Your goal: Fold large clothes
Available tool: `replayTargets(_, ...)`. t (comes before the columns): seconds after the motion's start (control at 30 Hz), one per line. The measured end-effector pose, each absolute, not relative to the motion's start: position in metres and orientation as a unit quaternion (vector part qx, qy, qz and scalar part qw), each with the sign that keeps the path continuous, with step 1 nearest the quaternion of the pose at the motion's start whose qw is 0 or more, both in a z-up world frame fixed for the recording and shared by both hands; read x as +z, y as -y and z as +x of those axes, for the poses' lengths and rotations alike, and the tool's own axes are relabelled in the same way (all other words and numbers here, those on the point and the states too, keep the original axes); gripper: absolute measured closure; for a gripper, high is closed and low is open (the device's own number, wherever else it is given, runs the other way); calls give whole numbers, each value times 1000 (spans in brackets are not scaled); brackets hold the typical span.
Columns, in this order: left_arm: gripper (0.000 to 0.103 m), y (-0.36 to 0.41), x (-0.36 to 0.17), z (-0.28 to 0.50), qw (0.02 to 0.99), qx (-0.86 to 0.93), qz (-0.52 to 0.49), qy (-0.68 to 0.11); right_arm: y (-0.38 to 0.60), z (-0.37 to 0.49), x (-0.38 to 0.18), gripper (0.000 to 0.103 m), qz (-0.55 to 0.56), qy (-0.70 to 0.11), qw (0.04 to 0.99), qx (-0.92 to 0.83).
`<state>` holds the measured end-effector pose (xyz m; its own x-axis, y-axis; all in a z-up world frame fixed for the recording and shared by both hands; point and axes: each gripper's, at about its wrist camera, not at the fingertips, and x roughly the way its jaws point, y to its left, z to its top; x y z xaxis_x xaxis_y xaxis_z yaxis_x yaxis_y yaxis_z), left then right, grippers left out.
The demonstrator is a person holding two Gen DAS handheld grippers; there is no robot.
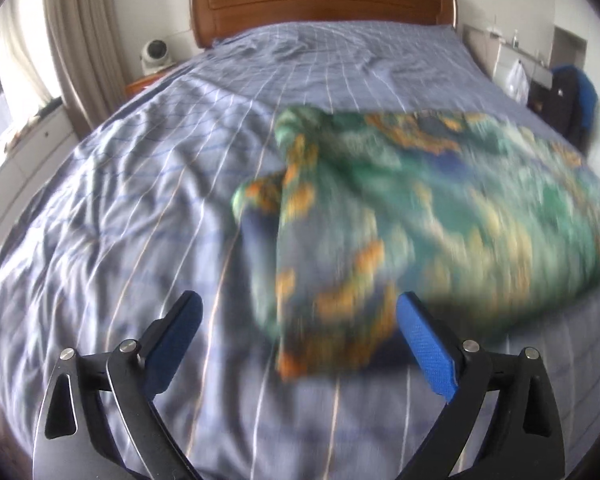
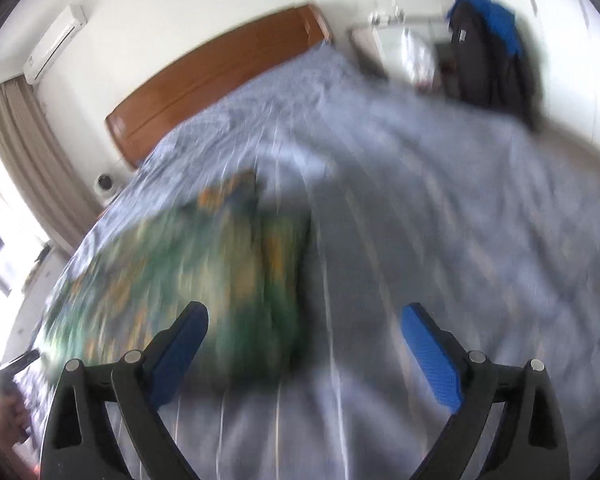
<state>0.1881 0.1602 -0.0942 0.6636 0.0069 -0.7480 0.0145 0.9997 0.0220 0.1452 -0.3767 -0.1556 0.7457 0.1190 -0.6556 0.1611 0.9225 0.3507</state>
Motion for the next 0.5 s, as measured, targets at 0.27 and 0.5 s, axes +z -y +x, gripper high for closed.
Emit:
replayTargets(0.27, 5, -201, -118, 199, 896, -4, -189, -402, 348, 142, -190, 7, 255, -376, 888, 78)
replayTargets(0.5, 4, -198, -129, 221, 875, 21, -233, -424, 353, 188, -219, 24, 400, -388, 827, 71)
